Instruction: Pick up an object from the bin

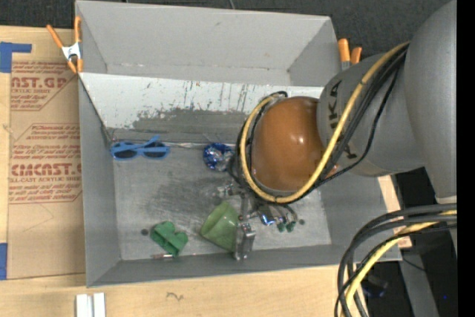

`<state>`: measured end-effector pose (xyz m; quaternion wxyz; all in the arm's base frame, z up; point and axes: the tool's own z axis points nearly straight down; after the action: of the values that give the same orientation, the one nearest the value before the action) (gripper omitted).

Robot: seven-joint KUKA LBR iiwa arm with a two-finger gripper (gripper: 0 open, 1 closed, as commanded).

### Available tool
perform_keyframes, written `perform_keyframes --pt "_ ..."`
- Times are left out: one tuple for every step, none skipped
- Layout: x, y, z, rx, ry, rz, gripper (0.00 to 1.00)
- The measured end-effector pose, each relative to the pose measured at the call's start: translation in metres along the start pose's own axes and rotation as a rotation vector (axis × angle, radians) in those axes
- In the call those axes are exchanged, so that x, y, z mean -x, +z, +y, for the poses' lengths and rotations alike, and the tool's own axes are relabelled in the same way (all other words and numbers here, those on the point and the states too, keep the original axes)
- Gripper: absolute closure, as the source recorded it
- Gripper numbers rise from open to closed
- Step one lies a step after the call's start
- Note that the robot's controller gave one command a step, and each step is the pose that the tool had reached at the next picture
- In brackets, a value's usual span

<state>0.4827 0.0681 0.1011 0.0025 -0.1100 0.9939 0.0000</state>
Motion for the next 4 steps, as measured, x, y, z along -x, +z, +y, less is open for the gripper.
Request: perform_keyframes --pt "0.002 0.001 0.002 0.002 -0.197 0.000 0.00" --pt "0.006 0.027 0.003 -0.001 -0.405 -0.018 0.00" --pt "0.008 0.026 0.004 0.000 -0.405 -0.006 0.00" --pt "0.010 0.024 0.004 0.001 -0.403 -0.013 1.00"
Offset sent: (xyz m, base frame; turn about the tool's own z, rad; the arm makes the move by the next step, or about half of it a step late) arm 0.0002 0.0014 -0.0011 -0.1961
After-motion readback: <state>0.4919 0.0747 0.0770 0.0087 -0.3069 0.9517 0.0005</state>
